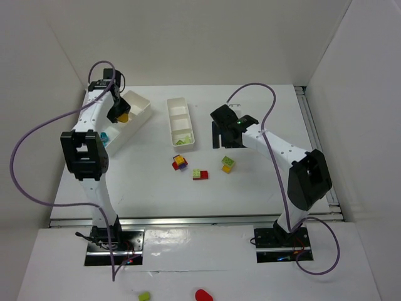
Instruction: Sort the legos into containers by color
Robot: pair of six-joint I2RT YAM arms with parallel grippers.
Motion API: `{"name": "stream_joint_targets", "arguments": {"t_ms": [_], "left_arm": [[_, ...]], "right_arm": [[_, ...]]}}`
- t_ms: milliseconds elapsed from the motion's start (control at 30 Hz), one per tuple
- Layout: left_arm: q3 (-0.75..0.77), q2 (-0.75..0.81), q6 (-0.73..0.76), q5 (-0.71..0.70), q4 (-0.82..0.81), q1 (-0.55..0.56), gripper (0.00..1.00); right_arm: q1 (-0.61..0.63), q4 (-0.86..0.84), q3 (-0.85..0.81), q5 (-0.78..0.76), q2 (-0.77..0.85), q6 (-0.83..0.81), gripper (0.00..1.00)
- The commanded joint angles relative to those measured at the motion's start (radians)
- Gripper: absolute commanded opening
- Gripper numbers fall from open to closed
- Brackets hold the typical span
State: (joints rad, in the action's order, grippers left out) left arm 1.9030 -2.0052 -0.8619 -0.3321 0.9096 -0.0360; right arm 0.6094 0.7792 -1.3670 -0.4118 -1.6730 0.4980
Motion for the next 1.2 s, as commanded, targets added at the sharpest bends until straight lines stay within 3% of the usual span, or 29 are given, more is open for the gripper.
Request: {"name": "stream_joint_targets", "arguments": {"t_ms": [0,67,100,133,167,233,400,567,700,733,867,1000,1067,1167], "left_arm": [[0.118,-0.105,0.038,0.012,0.021,-0.001,0.26],[0.157,-0.138,0.029,-0.001,0.021,-0.012,0.40],[0.181,-0.150,0.029,-0.001,0.021,-0.022,0.70],[0.195,-0.168,0.029,-0.001,0.021,-0.034,0.81],[0.209,-0.168,0.043,0.027,0.021,-0.035,0.89],[0.243,-0.179,0.070,0.056,0.021,-0.045,0.95],[0.200,-0.011,0.188,0.133,-0.017,0.019,0.91],[-0.126,0.236,0.308,0.241,-0.135,0.159,0.88],[-0.445,0.396,0.504,0.584,-0.326,0.260,0.90],[-0.497,0.414,0.536,0.609,-0.340,0.283,0.92],[-0.616,0.442,0.586,0.532,-0.353,0.401,0.91],[-0.572,0.381,0.405,0.306,-0.259,0.496,0.73],[-0.562,0.341,0.249,0.253,-0.233,0.522,0.73],[-0.527,0.310,0.043,0.168,-0.186,0.591,0.87]], "right_arm": [[-0.002,-0.003,-0.056,-0.044,-0.002,-0.009,1.00],[-0.002,-0.003,-0.057,-0.053,-0.011,-0.018,1.00],[-0.002,0.006,-0.066,-0.053,-0.011,-0.018,1.00],[-0.002,0.006,-0.066,-0.053,-0.011,-0.018,1.00],[-0.011,0.006,-0.075,-0.053,-0.022,-0.018,1.00],[-0.011,0.017,-0.075,-0.053,-0.022,-0.018,1.00],[-0.011,0.008,-0.075,-0.042,-0.022,-0.018,1.00],[-0.011,-0.011,-0.055,-0.007,-0.031,-0.007,1.00],[-0.011,-0.030,-0.029,0.016,-0.001,0.011,1.00],[-0.011,-0.031,-0.018,0.028,-0.001,0.020,1.00],[-0.011,-0.020,0.017,0.019,0.035,0.031,1.00],[-0.011,-0.011,0.042,-0.001,0.061,0.050,1.00],[-0.011,-0.002,0.052,-0.001,0.070,0.059,1.00],[-0.011,-0.001,0.062,-0.001,0.079,0.059,1.00]]}}
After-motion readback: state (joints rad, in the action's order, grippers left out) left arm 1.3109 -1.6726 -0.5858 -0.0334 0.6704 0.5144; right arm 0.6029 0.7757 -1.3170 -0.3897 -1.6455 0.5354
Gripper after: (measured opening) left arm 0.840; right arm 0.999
